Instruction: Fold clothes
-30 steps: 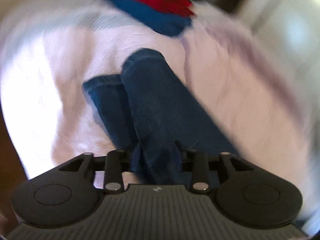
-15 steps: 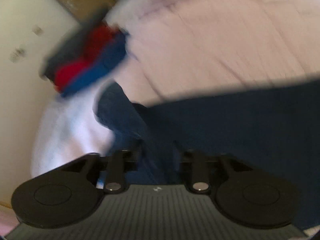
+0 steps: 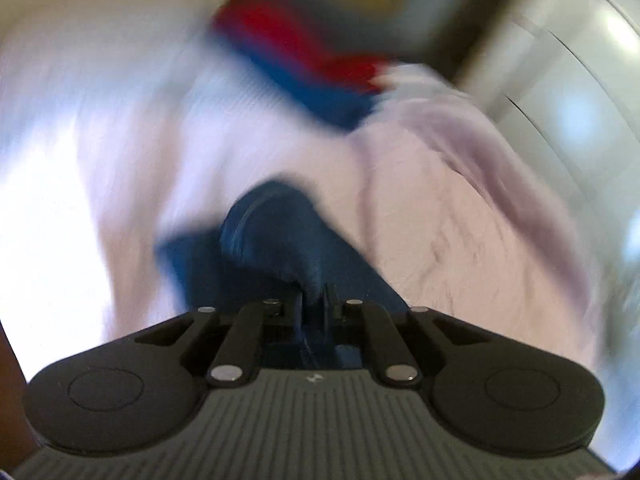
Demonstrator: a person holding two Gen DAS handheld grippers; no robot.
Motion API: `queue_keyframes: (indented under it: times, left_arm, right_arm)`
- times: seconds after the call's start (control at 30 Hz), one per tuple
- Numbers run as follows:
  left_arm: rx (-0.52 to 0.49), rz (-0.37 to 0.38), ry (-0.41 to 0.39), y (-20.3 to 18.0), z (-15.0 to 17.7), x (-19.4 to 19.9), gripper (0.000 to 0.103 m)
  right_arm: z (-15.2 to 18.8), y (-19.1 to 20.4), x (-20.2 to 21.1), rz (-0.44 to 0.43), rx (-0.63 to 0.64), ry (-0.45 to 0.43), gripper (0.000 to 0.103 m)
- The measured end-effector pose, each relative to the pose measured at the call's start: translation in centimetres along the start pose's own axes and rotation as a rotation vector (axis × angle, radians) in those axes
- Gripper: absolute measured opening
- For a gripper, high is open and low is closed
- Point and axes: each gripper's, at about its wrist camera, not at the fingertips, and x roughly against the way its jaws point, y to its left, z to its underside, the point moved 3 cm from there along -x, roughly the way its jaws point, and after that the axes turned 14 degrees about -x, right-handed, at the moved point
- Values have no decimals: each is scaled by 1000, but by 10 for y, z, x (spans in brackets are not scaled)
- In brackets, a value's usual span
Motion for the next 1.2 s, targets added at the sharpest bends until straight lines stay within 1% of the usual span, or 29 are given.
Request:
queue_keyframes:
  times: [0.03, 0.1, 0.13, 0.17, 0.23, 0.3, 0.37, 0.4, 0.47, 0.5, 0.53, 0.73, 0.8, 0.9, 1.0, 1.03, 1.07, 1.13, 1.2]
  left_arm:
    - [-97, -58, 37, -7, 3, -2, 15]
    - [-258, -184, 159, -16, 13, -14, 21]
    - [-279, -230, 210, -13, 18, -20, 21]
    - [-244, -242, 230, -6, 20, -22, 21]
    - [-79, -178, 205, 13, 15, -17, 21]
    - [43, -157, 184, 29, 11, -17, 24]
    - [157, -145, 165, 45, 6, -18, 22]
    - [110, -176, 188, 46, 5, -24, 22]
    - [-53, -261, 255, 45, 4, -37, 24]
    - [-88, -262, 256, 39, 2, -35, 23]
    - [-106, -249, 246, 32, 1, -30, 21]
    - [-216, -172, 184, -12, -6, -2, 20]
    - [-274, -124, 182, -31, -1, 1, 21]
    - [-320, -80, 202, -57, 9, 0, 21]
    - [-316, -35, 213, -75, 15, 0, 21]
    - [-313, -20, 217, -81, 17, 0, 21]
    - [-317, -9, 219, -86, 18, 0, 21]
    - [-335, 11, 218, -97, 22, -1, 21]
    - [-362, 15, 215, -106, 25, -2, 21]
  right_arm:
    - [0, 0, 0, 1, 2, 2, 34]
    - [-1, 0, 0, 1, 3, 4, 34]
    - [-3, 0, -1, 0, 5, 4, 34]
    - [-3, 0, -1, -1, 6, 3, 34]
    - [-3, 0, -1, -1, 9, 3, 34]
    - [-3, 0, -1, -3, 17, 6, 34]
    - [-2, 0, -1, -7, 18, 6, 34]
    - [-2, -1, -1, -9, 18, 5, 34]
    - [-1, -1, -1, -11, 18, 1, 34]
    - [0, -1, -1, -12, 17, 0, 34]
    - [0, -1, -1, -12, 17, 0, 34]
    - [-2, -3, 2, -32, 8, 7, 34]
    - [-3, -5, 4, -52, 1, 6, 34]
    - [-6, -11, 9, -96, -29, 13, 34]
    - [-10, -17, 14, -142, -66, 26, 34]
    - [-11, -19, 15, -153, -67, 28, 26]
    - [-11, -19, 18, -159, -51, 20, 22]
    - [-11, -17, 27, -182, 3, -12, 19]
    - [-7, -14, 43, -229, 46, -66, 18]
